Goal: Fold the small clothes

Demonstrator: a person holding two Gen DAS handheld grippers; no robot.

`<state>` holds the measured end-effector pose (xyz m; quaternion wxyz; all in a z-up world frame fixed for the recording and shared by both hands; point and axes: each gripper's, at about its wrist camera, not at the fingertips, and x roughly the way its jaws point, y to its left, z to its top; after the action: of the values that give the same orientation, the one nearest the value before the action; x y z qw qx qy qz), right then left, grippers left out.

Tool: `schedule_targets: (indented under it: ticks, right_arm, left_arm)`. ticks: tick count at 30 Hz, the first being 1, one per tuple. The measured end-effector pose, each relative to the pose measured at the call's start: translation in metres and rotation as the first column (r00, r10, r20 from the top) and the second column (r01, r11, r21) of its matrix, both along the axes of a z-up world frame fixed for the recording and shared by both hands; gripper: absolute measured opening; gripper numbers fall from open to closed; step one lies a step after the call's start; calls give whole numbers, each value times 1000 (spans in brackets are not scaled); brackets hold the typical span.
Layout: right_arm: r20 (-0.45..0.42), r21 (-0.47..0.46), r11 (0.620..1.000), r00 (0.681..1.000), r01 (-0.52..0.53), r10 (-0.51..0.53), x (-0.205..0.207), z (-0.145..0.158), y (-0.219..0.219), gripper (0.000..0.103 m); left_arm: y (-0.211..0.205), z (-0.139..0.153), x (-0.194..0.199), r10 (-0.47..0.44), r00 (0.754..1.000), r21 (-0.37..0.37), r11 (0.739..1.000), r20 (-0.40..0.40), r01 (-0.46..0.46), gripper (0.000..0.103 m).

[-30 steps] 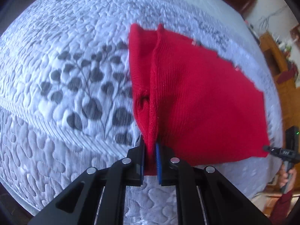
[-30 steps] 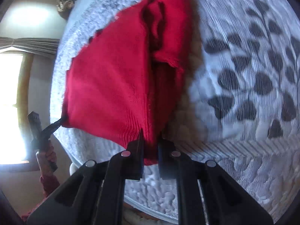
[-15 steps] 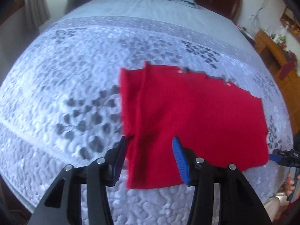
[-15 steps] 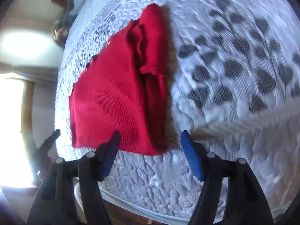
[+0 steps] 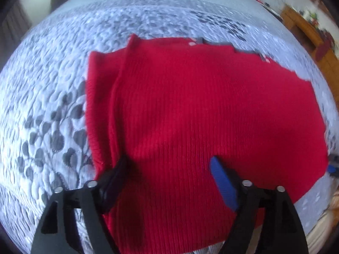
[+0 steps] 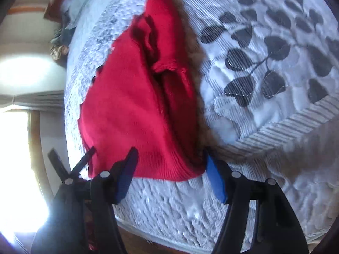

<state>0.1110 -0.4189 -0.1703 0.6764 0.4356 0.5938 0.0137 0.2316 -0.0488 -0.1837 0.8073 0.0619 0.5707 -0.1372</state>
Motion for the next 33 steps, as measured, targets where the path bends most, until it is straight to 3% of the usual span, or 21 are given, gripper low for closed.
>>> schedule_targets:
  ticks: [2,5,7,9,11,17,19,27,33]
  right_arm:
    - [1,24,999,999,39,-39,2,-5,-2,63]
    - [0,42,996,997,74,-74,4,-7,-3,62]
    - [-7,15,997,997,78,-78,4,-5,-1,54]
    - [-2,14,997,997,79,-79,3,-3,-2,22]
    - [8,75,992,995,101,-102,3,-6,-2,13]
    - [33,9,994,994,105,-106,9,12,8,11]
    - [42,-69,994,996,80,-77,14,29,14,11]
    - [83,-307,948,990,-82,112,53,84,71,11]
    - [125,-385,895,947,-227,294,86,103,139,11]
  left_arm:
    - [-6,-2,-3,-17,1000,41,999,21,16,84]
    - [-2,-2,0,-15,1000,19,1000,4,15,84]
    - [2,-1,2,-17,1000,-9,1000,-12,17,84]
    - [6,0,4,-11,1000,-30,999,-16,11,84]
    - [7,0,5,-7,1000,-41,999,-22,6,85]
    - [13,2,6,6,999,-75,997,-39,-9,85]
    - [18,3,7,17,999,-107,994,-51,-23,86]
    - [27,5,9,12,997,-188,982,-82,-27,92]
    - [46,8,17,29,991,-314,947,-128,-68,92]
